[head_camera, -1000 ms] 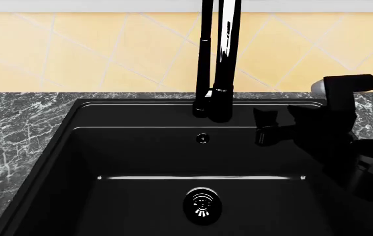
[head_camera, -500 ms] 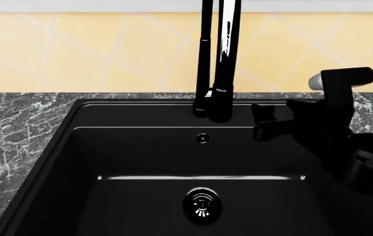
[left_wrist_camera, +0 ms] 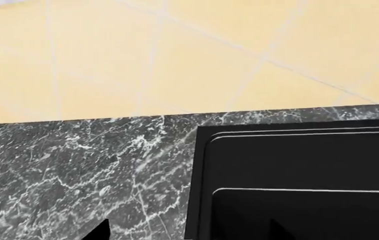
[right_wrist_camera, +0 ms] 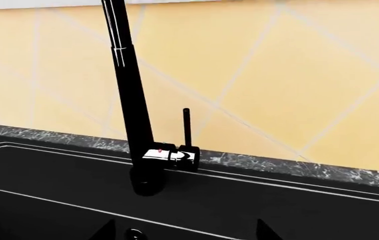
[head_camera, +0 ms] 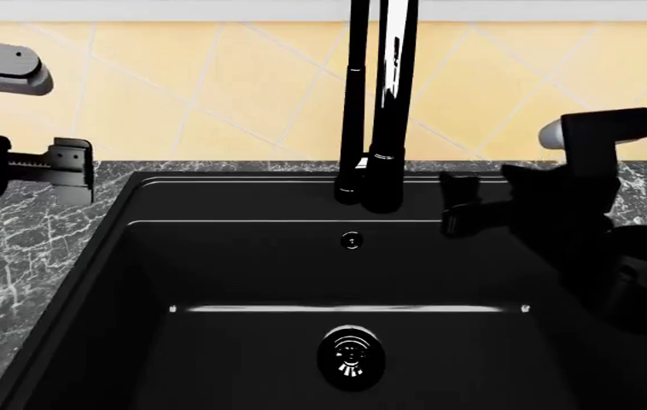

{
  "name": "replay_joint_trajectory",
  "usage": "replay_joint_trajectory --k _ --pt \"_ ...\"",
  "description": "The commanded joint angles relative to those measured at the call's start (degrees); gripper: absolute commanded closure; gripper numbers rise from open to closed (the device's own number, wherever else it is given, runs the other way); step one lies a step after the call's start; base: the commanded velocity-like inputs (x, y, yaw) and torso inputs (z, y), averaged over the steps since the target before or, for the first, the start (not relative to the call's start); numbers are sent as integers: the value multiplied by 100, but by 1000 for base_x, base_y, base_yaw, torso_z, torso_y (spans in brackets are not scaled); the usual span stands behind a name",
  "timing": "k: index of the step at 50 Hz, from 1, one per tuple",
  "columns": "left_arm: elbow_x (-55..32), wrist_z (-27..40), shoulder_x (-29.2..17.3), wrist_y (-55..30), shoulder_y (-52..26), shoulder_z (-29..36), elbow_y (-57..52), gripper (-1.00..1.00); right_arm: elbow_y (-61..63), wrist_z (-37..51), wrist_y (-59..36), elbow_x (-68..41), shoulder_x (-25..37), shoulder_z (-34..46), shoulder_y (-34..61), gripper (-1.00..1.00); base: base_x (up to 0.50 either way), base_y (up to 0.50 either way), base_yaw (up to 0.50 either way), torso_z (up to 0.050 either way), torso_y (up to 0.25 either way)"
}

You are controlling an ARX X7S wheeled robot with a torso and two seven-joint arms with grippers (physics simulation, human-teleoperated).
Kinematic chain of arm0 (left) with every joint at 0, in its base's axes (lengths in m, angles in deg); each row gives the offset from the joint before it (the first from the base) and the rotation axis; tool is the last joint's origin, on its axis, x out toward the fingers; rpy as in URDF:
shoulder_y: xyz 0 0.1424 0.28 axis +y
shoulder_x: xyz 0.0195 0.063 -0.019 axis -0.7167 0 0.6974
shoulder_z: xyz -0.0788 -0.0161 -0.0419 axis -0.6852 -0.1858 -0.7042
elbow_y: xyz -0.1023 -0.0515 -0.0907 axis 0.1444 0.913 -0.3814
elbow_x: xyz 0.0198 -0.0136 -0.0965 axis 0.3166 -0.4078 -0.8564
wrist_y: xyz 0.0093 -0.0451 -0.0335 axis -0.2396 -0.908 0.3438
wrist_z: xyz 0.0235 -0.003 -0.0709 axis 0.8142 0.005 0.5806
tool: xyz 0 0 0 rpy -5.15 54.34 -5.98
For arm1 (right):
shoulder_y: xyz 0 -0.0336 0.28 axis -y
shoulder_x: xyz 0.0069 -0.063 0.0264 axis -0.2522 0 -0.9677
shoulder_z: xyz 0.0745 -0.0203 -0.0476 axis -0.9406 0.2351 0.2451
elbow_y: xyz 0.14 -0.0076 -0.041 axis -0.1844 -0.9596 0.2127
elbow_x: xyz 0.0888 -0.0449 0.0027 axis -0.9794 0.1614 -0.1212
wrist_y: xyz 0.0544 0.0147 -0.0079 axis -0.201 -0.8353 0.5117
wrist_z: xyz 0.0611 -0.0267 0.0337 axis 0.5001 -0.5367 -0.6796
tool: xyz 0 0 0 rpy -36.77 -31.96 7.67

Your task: Pick the cup and bowl from the sink and place them on the counter for drying.

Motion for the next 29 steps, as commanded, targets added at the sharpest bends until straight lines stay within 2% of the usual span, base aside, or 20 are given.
replay_joint_trajectory --k 1,9,15,22,27,29 --pt "418 -468 611 332 -28 198 -148 -100 118 151 -6 9 129 -79 31 -100 0 0 0 0 0" --pt "1033 -1310 927 626 -51 488 -163 -100 111 281 8 -9 180 -172 52 -100 0 0 0 0 0" --pt "940 -1196 1069 582 106 593 -115 -100 60 436 -171 -98 206 -160 248 -100 0 0 0 0 0" --pt "1172 -1414 1126 818 401 727 -367 -100 4 415 -154 -48 211 -135 316 -100 0 0 0 0 0" --pt "1539 -1807 1204 976 425 948 -507 -100 29 461 -115 -5 232 -152 302 -100 0 0 0 0 0" --pt "1538 -1818 1160 1062 538 917 -570 -100 175 219 -5 250 322 19 255 -100 0 0 0 0 0"
